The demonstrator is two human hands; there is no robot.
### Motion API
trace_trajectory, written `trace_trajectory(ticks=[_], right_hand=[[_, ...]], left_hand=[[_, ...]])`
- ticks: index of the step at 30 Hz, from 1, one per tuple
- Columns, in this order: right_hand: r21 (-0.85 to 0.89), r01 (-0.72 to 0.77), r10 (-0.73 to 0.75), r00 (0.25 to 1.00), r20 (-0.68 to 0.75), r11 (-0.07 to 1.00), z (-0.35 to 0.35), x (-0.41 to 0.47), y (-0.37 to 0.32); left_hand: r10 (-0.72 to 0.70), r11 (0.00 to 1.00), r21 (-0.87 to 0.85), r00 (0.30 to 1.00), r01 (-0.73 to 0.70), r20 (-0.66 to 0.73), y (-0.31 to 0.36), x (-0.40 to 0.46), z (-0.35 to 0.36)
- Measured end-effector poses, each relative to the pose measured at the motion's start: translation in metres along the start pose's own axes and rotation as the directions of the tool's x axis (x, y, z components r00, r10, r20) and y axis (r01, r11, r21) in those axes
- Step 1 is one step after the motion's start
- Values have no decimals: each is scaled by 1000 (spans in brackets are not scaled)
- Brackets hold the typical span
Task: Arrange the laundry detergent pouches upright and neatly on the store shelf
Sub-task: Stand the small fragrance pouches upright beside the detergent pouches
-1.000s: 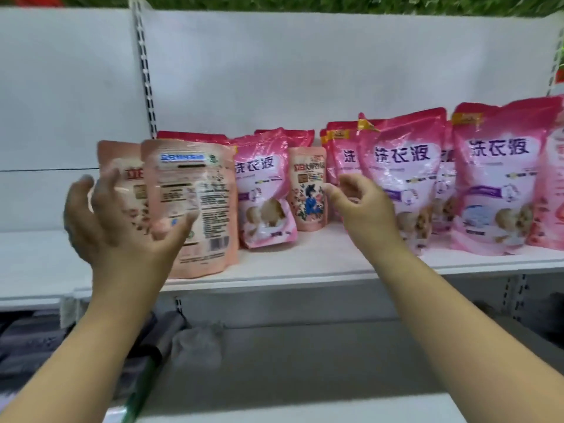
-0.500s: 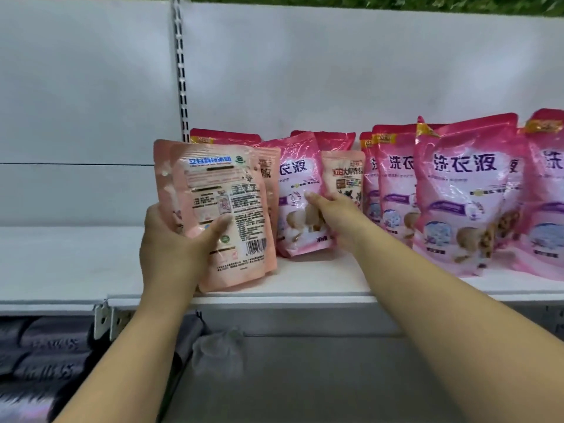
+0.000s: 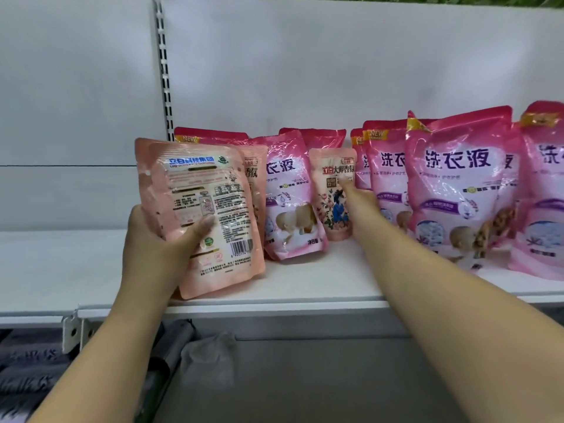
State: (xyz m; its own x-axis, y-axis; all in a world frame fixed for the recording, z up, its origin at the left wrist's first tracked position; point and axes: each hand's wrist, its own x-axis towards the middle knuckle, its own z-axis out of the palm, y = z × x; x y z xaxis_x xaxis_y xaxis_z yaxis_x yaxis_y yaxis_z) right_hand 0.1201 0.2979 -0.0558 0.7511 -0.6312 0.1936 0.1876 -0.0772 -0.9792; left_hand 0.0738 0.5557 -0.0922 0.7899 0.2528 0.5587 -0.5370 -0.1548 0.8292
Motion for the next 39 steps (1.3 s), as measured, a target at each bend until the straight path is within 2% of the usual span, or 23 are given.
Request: trace_trajectory(ticks=[4,12,17,19,23,29,33,36,37,39], right_hand=[[-105,-38,44,998,52,994,6,4,3],[-143,-78,97,987,131,987,5,13,11],[-128,-38,45,998,52,991,3,11,12],[-159,7,-7,1000,1,987,1,8,12],[-230,201,-212,977,-28,952,-2,-4,7],[-287,460,-492,869,-48,840,0,-33,-5],[-226,613,-642,762,-87,757,-8,-49,-18],[-91,720,-725,678,-119,688,-16,-66,-33],[-23,737,-733,668,-126,675,-17,-72,-39],[133,693,-686,721,-99,708,-17,-80,-48]], left_hand=[[-7,998,-55,1000,9,25,-4,0,-2],[-76,987,-134,993,88,93,-11,7,-5],[-63,989,-125,993,76,99,-12,6,-6],[-63,989,-126,993,75,98,-12,6,-6],[-68,988,-136,994,79,87,-12,6,-6],[-76,986,-144,993,88,87,-14,7,-6],[-74,983,-162,994,87,81,-14,7,-5],[-53,983,-171,998,60,43,-12,6,-5],[-44,984,-172,999,48,22,-13,6,-6],[-23,989,-145,999,20,-22,-14,7,-7]])
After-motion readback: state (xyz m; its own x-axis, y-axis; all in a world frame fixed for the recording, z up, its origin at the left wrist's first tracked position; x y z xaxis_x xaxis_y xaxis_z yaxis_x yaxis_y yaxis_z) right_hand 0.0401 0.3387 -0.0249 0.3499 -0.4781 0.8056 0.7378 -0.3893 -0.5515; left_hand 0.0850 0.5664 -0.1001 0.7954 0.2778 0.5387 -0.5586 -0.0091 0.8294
